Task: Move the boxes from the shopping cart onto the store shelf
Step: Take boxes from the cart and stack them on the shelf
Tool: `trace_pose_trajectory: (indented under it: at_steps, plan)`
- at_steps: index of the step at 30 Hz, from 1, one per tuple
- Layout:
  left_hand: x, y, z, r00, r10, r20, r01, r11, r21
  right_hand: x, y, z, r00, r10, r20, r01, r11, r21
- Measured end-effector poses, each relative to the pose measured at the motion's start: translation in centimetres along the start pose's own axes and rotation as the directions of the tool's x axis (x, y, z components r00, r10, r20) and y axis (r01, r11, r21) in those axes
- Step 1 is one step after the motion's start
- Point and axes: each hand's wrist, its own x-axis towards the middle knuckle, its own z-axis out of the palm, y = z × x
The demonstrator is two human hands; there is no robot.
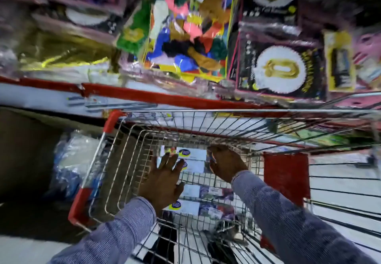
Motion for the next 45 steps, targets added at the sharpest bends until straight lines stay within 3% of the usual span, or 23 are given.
trace_pose_trajectory:
  at_steps: [7,15,18,21,25,30,34,38,42,45]
  plan:
    - [3.8,-2.2,6.0,0.995,0.092,0.035,-0.093,0.995,0.031,7.8,1.4,6.3,0.986,-0.082,0.147,0.091,0.994,-0.059]
    - [5.6,-2.4,6.6,0.971,0.228,0.078,-0.228,0.974,-0.004,10.4,2.4,5.6,0.949,-0.163,0.27,0.209,0.966,-0.153]
    - [6.8,-2.0,7.4,0.961,0.246,0.127,-0.245,0.969,-0.023,10.3,2.5,5.0,0.972,-0.161,0.173,0.198,0.955,-0.223]
    - [8.3,-1.7,9.0,0.956,0.226,0.186,-0.241,0.969,0.061,9.7,3.2,4.9,0.976,-0.205,0.068,0.214,0.959,-0.188]
    - [9.8,-0.9,10.0,0.977,0.117,0.177,-0.141,0.982,0.127,9.0,3.3,4.2,0.988,-0.14,0.064,0.151,0.963,-0.223]
    - [9.6,-0.6,8.2,0.985,0.112,0.131,-0.125,0.987,0.101,6.4,2.6,1.3,0.979,-0.204,0.0,0.197,0.949,-0.245]
    - [7.0,0.1,2.9,0.983,0.126,0.133,-0.125,0.992,-0.01,3.0,1.2,-3.6,0.976,-0.218,-0.019,0.211,0.96,-0.184]
    - [2.2,1.5,-6.5,0.989,0.143,0.03,-0.142,0.989,-0.049,-1.4,-0.4,-10.6,0.961,-0.275,-0.042,0.267,0.955,-0.131]
    - [-2.0,2.5,-15.9,0.985,0.164,-0.055,-0.163,0.986,0.028,-6.8,-3.1,-18.9,0.935,-0.335,-0.114,0.314,0.934,-0.17]
    - [-4.7,3.8,-23.1,0.963,0.155,-0.22,-0.139,0.986,0.089,-11.0,-5.0,-25.8,0.918,-0.365,-0.158,0.334,0.923,-0.193]
